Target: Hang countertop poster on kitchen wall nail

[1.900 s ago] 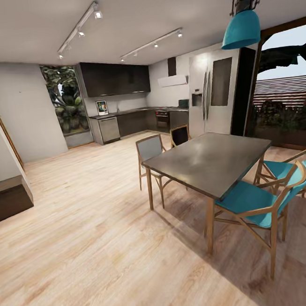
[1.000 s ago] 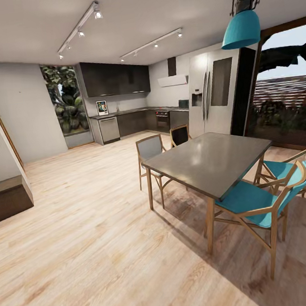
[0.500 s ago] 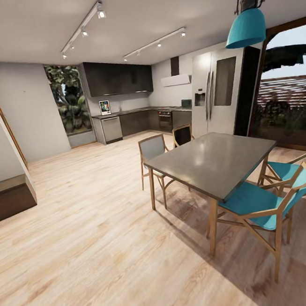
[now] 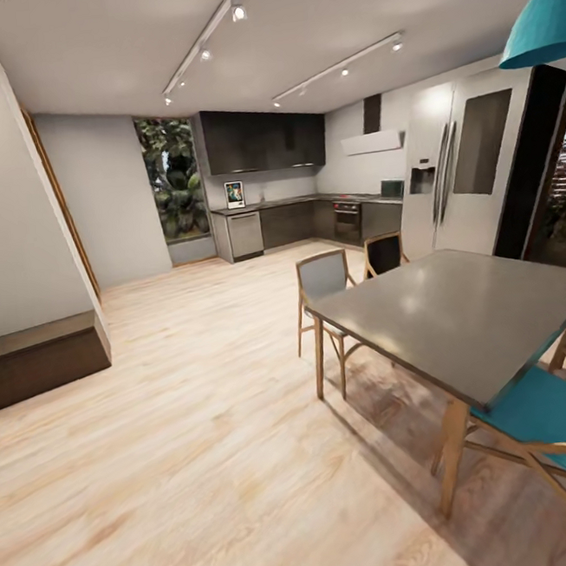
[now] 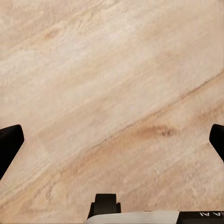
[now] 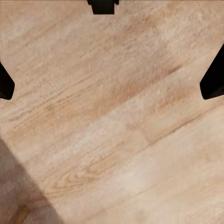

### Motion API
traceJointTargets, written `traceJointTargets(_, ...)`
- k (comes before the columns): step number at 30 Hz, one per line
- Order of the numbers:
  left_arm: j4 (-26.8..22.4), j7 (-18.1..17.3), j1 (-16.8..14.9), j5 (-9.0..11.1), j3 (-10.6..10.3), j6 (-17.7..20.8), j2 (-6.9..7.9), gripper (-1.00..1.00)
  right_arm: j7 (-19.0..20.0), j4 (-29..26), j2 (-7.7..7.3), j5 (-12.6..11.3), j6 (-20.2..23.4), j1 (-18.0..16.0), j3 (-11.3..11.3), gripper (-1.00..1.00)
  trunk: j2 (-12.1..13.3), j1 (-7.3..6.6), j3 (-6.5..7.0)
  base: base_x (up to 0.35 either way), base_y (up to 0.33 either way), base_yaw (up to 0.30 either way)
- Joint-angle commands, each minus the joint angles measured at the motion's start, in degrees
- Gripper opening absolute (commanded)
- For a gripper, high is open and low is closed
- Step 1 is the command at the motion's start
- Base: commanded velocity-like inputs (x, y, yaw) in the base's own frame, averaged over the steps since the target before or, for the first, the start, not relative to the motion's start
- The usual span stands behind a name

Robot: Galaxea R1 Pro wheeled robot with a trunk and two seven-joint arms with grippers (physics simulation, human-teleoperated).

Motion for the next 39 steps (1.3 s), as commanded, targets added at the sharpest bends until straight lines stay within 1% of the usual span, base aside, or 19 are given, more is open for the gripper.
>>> traceJointTargets(1, -0.05, 0.0, 0.01, -0.04, 0.05, -0.1, -0.02, 1.0, 0.06, 0.23, -0.02, 0.0, -0.21, -0.03, 0.07, 1.0, -0.02, 0.04, -0.05, 0.338, 0.002, 0.096)
traceJointTargets(2, -0.05, 0.0, 0.01, -0.02, 0.05, -0.1, -0.02, 1.0, 0.09, 0.41, -0.04, 0.01, -0.23, -0.03, 0.1, 1.0, -0.02, 0.04, -0.05, 0.339, 0.001, 0.076)
traceJointTargets(3, -0.05, 0.0, 0.01, -0.04, 0.05, -0.1, 0.03, 1.0, 0.15, 1.83, -0.14, 0.51, -0.25, -0.03, 0.29, 1.0, -0.02, 0.04, -0.05, 0.339, 0.001, 0.031)
traceJointTargets(5, -0.05, 0.0, 0.01, -0.04, 0.05, -0.1, 0.04, 1.0, 0.17, 2.44, -0.18, 1.37, -0.29, -0.03, 0.33, 1.0, -0.02, 0.04, -0.05, 0.339, 0.0, 0.021)
traceJointTargets(8, -0.05, 0.0, 0.01, -0.04, 0.05, -0.1, 0.05, 1.0, 0.18, 2.8, -0.2, 2.05, -0.32, -0.03, 0.34, 1.0, -0.02, 0.04, -0.06, 0.339, 0.002, 0.01)
traceJointTargets(13, -0.05, 0.0, 0.01, -0.04, 0.05, -0.1, 0.06, 1.0, 0.18, 3.02, -0.13, 2.58, -0.41, -0.03, 0.36, 1.0, -0.02, 0.04, -0.06, 0.339, 0.042, 0.004)
traceJointTargets(19, -0.05, 0.0, 0.01, -0.04, 0.05, -0.1, 0.06, 1.0, 0.09, 3.07, -0.02, 2.66, -0.39, -0.03, 0.3, 1.0, -0.02, 0.04, -0.06, 0.339, 0.086, 0.064)
traceJointTargets(39, 0.02, 0.0, 0.01, -0.04, 0.05, -0.1, 0.06, 1.0, -0.07, 3.09, 0.22, 2.27, -0.44, -0.03, 0.19, 1.0, -0.02, 0.04, -0.06, 0.339, 0.111, 0.262)
